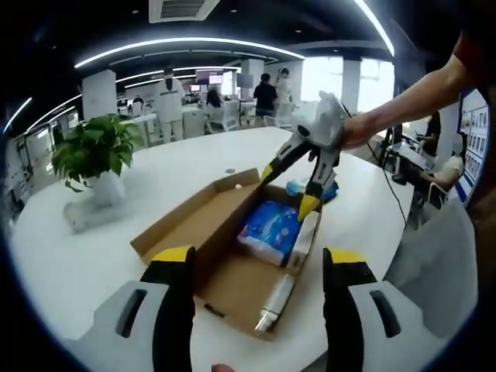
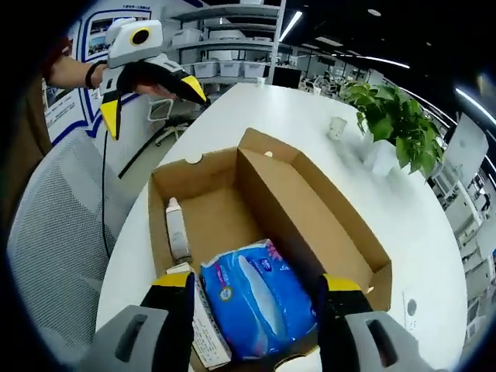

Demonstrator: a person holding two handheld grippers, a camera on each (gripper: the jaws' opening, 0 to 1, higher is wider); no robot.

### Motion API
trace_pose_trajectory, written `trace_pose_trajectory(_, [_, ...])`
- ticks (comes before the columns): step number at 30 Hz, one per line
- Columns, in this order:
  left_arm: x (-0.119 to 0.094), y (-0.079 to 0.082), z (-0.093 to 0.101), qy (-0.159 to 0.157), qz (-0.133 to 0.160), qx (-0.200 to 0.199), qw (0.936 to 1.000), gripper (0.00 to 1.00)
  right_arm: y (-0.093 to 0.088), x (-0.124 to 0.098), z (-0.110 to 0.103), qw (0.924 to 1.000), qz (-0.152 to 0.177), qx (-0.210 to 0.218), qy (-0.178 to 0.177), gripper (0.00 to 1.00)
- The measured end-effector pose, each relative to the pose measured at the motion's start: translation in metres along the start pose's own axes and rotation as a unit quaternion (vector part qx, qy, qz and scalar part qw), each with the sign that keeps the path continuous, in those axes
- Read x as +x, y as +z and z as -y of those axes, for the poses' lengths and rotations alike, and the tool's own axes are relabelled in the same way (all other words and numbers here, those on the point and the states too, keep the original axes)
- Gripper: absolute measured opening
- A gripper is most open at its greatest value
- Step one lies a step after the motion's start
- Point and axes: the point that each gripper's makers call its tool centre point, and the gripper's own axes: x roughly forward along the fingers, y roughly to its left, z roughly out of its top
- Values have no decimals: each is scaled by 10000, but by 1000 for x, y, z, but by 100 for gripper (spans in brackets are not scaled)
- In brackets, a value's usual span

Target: Operate the shoe box by opening the lid, removing the specified soft item, and placing it in the target area until the item is outside and the box remains undamaged.

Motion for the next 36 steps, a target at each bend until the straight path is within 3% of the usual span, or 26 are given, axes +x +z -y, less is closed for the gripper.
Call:
trace_pose_trajectory(22, [-20,3,-6,224,108,-87,9997,66,-25,44,2,9930,-840,-698,456,69])
trace_pose_trajectory(36, [-25,-1,-7,265,61,-97,9996,67,-42,60,2,9843,-1247,-1032,707,63])
